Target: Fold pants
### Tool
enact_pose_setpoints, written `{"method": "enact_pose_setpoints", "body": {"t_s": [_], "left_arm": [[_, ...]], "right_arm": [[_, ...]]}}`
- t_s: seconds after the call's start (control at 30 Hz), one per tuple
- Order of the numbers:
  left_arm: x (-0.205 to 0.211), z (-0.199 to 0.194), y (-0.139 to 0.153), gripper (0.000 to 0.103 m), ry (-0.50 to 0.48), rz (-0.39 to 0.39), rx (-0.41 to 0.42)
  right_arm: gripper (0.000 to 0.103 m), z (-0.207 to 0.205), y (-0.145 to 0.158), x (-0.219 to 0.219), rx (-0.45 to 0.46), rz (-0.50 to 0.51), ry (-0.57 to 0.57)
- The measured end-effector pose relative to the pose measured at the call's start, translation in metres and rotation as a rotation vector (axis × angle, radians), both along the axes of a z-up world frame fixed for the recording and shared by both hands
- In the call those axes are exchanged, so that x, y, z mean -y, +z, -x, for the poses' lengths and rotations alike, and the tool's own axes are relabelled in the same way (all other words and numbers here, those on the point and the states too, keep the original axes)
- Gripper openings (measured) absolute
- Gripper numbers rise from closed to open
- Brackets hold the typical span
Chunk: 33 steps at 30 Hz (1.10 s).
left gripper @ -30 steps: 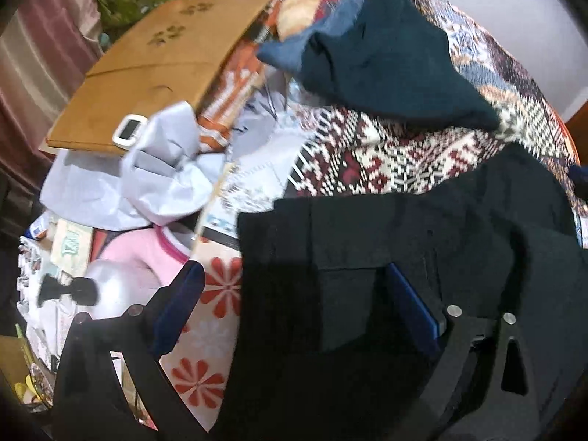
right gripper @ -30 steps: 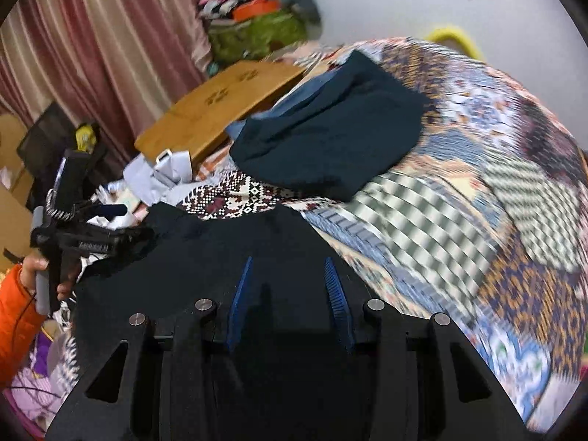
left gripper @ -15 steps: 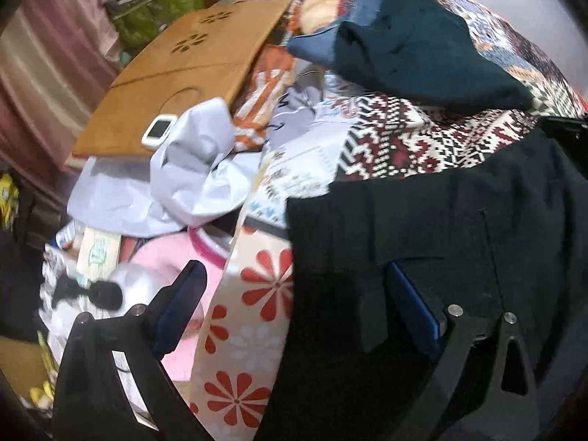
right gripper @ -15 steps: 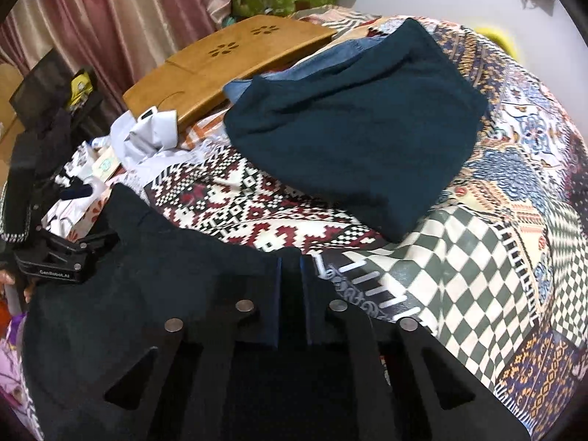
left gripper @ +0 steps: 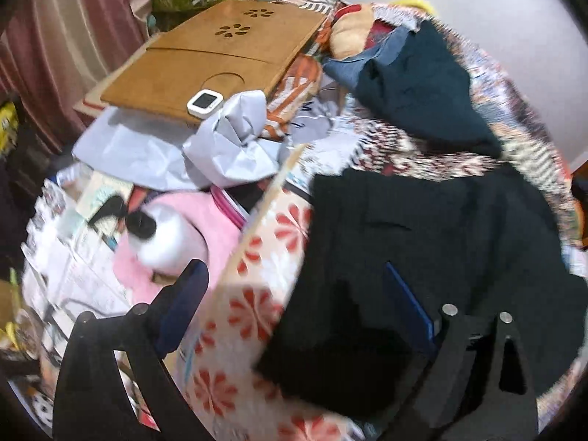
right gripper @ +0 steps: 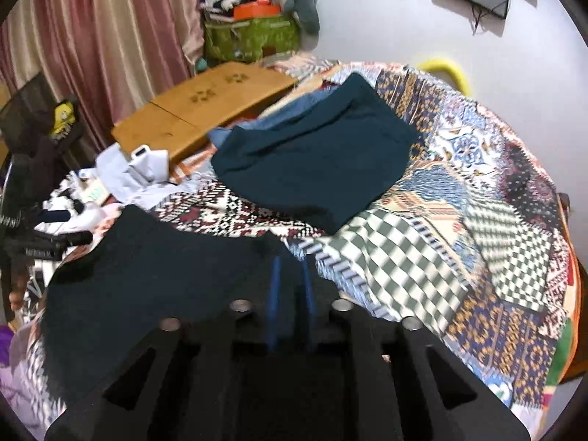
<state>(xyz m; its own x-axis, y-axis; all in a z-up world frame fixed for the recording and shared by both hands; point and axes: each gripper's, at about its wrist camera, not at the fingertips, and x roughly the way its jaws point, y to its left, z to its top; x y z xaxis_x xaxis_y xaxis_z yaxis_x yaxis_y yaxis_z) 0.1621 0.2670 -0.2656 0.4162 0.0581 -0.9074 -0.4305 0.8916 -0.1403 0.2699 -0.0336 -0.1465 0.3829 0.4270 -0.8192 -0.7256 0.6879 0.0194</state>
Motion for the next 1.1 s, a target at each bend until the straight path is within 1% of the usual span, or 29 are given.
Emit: {"method": "enact_pose_setpoints", "body": {"t_s": [0.07, 0.1, 0.23, 0.3, 0.37, 0.4, 0.47, 0.5, 0.57, 0.6, 0.67, 0.7, 0.73, 0.77, 0.8, 0.83, 0.87, 0.9, 0.97, 1.0, 1.03, 1.1], "left_arm": [[0.005, 0.012, 0.006, 0.096, 0.005, 0.052, 0.013], [0.007, 0.022, 0.009, 0.096, 0.011, 0.094, 0.021], [0.021, 0.044, 0.013, 0.096, 0.024, 0.202, 0.038], [0.027, 0.051, 0.014, 0.096, 0.029, 0.24, 0.044], [0.033, 0.054, 0.014, 0.096, 0.017, 0.277, 0.048], [0.038, 0.054, 0.013, 0.096, 0.005, 0.313, 0.05], [0.044, 0.053, 0.009, 0.096, -0.004, 0.354, 0.041], [0.047, 0.051, 0.006, 0.095, -0.002, 0.37, 0.033], [0.05, 0.05, 0.002, 0.095, 0.013, 0.367, 0.02], [0.052, 0.048, 0.0, 0.094, 0.018, 0.378, 0.015], [0.054, 0.045, -0.005, 0.089, 0.026, 0.401, 0.011], [0.055, 0.043, -0.005, 0.088, 0.036, 0.389, 0.01], [0.055, 0.041, -0.005, 0.083, 0.043, 0.369, 0.013], [0.058, 0.038, -0.003, 0.077, 0.044, 0.33, 0.011], [0.059, 0.037, -0.002, 0.072, 0.044, 0.302, 0.013], [0.06, 0.036, -0.001, 0.061, 0.041, 0.27, 0.015], [0.063, 0.033, 0.002, 0.051, 0.031, 0.209, 0.016], [0.066, 0.032, 0.005, 0.045, 0.024, 0.157, 0.016], [0.067, 0.032, 0.013, 0.025, 0.014, 0.065, 0.042], [0.067, 0.033, 0.016, 0.023, 0.011, 0.045, 0.056], [0.067, 0.035, 0.022, 0.015, 0.005, 0.023, 0.081], [0.068, 0.042, 0.036, 0.013, -0.007, -0.03, 0.138]], "right_arm": [[0.034, 0.015, 0.007, 0.013, 0.007, -0.022, 0.0], [0.036, 0.025, 0.011, 0.023, 0.01, -0.037, 0.003], [0.038, 0.059, 0.012, 0.044, 0.016, -0.037, 0.016], [0.038, 0.073, 0.009, 0.054, 0.005, -0.035, 0.016], [0.04, 0.084, 0.004, 0.064, -0.012, -0.042, 0.004], [0.041, 0.089, 0.001, 0.07, -0.019, -0.042, -0.007], [0.041, 0.099, -0.004, 0.079, -0.03, -0.05, -0.024], [0.041, 0.102, -0.007, 0.084, -0.04, -0.055, -0.036], [0.041, 0.108, -0.013, 0.091, -0.066, -0.064, -0.048], [0.041, 0.11, -0.016, 0.094, -0.077, -0.066, -0.052], [0.043, 0.114, -0.018, 0.099, -0.088, -0.075, -0.061], [0.046, 0.115, -0.02, 0.102, -0.096, -0.082, -0.068], [0.047, 0.116, -0.021, 0.104, -0.099, -0.086, -0.073], [0.049, 0.117, -0.022, 0.107, -0.101, -0.094, -0.078], [0.051, 0.119, -0.023, 0.109, -0.1, -0.099, -0.082], [0.051, 0.119, -0.024, 0.111, -0.1, -0.105, -0.088], [0.052, 0.121, -0.025, 0.112, -0.101, -0.109, -0.093], [0.052, 0.121, -0.025, 0.114, -0.104, -0.115, -0.098], [0.053, 0.121, -0.027, 0.116, -0.107, -0.124, -0.108], [0.053, 0.121, -0.027, 0.116, -0.107, -0.127, -0.111], [0.053, 0.123, -0.027, 0.116, -0.105, -0.127, -0.113], [0.053, 0.123, -0.027, 0.116, -0.105, -0.123, -0.115]]}}
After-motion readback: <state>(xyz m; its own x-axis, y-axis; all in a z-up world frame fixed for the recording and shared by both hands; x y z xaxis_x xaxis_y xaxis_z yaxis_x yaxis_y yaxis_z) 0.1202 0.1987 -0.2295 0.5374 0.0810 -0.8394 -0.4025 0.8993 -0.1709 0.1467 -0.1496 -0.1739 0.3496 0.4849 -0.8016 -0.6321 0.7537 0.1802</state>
